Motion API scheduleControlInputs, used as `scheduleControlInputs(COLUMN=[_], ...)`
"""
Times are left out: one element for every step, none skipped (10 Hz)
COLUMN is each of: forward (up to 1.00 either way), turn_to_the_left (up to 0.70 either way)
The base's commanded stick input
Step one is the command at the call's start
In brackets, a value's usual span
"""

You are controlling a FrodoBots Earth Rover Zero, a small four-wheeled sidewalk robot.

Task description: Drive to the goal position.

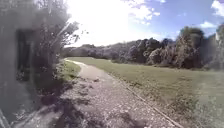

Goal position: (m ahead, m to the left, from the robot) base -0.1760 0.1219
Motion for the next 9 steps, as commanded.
scheduleControlInputs(forward=[0.0, 0.26, 0.7, 0.24, 0.0, 0.0, 0.0, 0.0, 0.0], turn_to_the_left=[0.0, 0.13, 0.36, 0.12, 0.0, 0.0, 0.0, 0.0, 0.0])
